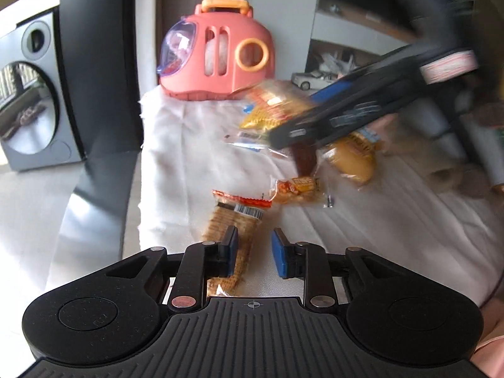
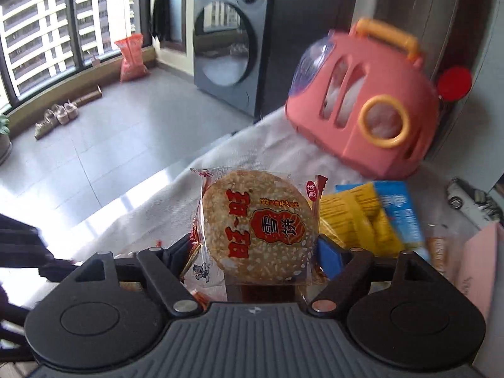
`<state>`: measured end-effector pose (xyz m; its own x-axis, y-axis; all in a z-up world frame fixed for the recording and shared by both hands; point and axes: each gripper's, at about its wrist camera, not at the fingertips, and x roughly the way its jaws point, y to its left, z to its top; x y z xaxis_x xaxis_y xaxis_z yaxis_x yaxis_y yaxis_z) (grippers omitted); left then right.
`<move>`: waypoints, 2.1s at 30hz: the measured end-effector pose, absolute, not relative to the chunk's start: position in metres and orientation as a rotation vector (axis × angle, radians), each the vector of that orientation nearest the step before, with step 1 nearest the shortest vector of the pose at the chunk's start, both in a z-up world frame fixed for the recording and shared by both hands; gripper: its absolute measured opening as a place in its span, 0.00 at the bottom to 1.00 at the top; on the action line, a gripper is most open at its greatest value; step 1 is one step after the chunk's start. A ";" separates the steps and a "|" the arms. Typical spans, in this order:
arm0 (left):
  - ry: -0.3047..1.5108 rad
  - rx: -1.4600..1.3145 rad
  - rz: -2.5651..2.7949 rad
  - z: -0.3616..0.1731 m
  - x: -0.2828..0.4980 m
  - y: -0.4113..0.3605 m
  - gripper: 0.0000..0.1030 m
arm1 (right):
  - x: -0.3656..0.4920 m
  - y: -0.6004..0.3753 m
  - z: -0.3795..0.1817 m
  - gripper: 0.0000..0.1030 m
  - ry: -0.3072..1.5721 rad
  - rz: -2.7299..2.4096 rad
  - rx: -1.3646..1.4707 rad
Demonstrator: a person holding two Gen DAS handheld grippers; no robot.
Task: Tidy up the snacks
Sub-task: 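Grasp the round rice cracker packet with the right gripper while the left gripper lifts the cracker bar, then carry both packets over the pink box and open both grippers to drop them inside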
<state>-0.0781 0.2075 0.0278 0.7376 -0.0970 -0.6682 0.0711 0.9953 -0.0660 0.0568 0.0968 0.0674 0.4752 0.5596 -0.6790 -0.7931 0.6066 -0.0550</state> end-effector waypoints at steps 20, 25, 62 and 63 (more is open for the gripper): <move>0.826 0.016 -0.100 0.035 -0.067 0.203 0.56 | -0.012 -0.043 -0.002 0.81 0.767 0.840 -0.477; 0.849 0.047 -0.074 0.035 -0.064 0.199 0.56 | -0.034 -0.054 -0.003 0.83 0.681 0.826 -0.544; 0.609 -0.142 -0.439 0.125 -0.046 0.062 0.40 | -0.019 -0.174 0.083 0.80 0.574 0.535 -0.143; 0.564 -0.128 -0.441 0.137 -0.032 0.054 0.40 | -0.016 -0.185 0.102 0.81 0.508 0.497 -0.132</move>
<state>-0.0318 0.0537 0.1374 0.7549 -0.4377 -0.4884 0.3689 0.8991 -0.2355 -0.0156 -0.1854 0.1021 0.7586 0.4226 -0.4959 -0.4865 0.8737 0.0002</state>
